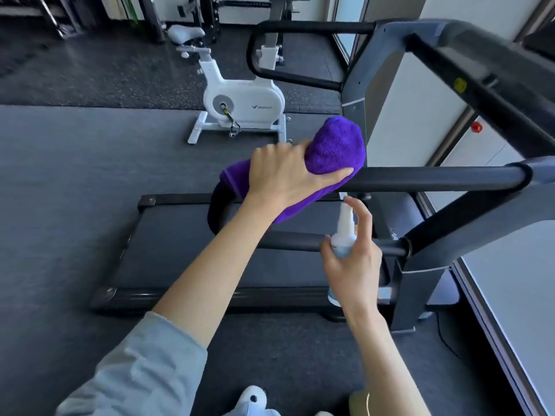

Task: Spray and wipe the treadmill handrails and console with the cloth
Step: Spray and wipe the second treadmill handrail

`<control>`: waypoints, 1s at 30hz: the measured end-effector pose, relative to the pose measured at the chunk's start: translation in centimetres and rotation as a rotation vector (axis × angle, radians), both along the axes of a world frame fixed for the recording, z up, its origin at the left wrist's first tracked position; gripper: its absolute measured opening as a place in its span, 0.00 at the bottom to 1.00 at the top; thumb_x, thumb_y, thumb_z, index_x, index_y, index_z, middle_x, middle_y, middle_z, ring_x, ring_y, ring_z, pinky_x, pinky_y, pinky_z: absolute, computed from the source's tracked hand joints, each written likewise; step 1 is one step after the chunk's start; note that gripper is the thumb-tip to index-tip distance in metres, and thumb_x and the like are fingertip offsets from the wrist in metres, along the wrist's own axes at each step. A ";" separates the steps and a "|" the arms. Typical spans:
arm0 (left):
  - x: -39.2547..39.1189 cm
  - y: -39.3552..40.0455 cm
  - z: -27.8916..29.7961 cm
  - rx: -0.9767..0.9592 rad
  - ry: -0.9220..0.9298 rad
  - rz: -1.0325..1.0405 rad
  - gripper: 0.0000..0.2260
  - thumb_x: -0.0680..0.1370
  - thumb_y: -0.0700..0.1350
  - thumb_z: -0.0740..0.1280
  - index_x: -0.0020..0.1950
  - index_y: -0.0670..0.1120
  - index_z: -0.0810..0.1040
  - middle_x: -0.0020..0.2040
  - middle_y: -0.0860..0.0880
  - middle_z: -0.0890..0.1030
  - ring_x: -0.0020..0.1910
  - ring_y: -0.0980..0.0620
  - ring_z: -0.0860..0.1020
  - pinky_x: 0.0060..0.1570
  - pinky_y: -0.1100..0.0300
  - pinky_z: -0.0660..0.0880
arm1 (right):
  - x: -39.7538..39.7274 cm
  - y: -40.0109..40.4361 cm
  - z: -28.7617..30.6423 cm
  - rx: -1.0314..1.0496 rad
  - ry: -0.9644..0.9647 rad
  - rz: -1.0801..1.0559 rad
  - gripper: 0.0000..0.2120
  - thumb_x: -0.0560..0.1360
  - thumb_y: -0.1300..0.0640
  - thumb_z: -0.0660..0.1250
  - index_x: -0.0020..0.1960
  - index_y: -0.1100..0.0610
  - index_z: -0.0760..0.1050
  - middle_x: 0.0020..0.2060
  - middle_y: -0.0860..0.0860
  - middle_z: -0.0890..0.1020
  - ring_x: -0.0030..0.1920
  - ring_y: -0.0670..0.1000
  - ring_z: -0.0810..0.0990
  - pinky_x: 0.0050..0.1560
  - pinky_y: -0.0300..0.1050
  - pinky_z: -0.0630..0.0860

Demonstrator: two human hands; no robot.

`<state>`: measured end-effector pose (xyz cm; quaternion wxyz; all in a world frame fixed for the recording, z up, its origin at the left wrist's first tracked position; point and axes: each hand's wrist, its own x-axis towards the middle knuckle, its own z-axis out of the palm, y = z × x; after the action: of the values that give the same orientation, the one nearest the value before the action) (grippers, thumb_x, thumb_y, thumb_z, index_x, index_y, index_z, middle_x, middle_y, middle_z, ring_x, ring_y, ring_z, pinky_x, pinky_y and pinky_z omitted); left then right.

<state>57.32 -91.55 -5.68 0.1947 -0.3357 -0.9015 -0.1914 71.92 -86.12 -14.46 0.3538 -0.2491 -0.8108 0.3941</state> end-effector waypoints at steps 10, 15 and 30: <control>2.0 1.4 -1.0 0.076 0.059 0.179 0.32 0.68 0.77 0.54 0.47 0.51 0.79 0.42 0.47 0.83 0.46 0.41 0.79 0.43 0.52 0.70 | 5.0 8.0 0.0 -0.033 -0.084 0.158 0.31 0.72 0.66 0.67 0.67 0.41 0.64 0.38 0.33 0.77 0.34 0.45 0.73 0.33 0.41 0.67; 0.7 -0.2 -0.3 0.084 -0.060 0.405 0.27 0.73 0.71 0.58 0.45 0.49 0.79 0.44 0.42 0.83 0.49 0.38 0.79 0.52 0.49 0.72 | 6.8 9.8 -0.1 -0.055 -0.054 0.171 0.31 0.72 0.65 0.68 0.67 0.41 0.64 0.38 0.35 0.77 0.35 0.49 0.75 0.37 0.46 0.73; 8.1 17.1 0.7 -0.055 -0.188 -0.005 0.23 0.70 0.75 0.56 0.39 0.56 0.74 0.40 0.47 0.82 0.45 0.42 0.80 0.39 0.56 0.63 | 9.3 13.7 0.6 -0.046 -0.078 -0.012 0.30 0.71 0.64 0.66 0.67 0.39 0.63 0.30 0.45 0.74 0.31 0.50 0.73 0.32 0.49 0.73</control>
<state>65.40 -74.47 -5.01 0.0996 -0.3238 -0.9199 -0.1975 81.23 -72.44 -13.86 0.3183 -0.2773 -0.8132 0.4006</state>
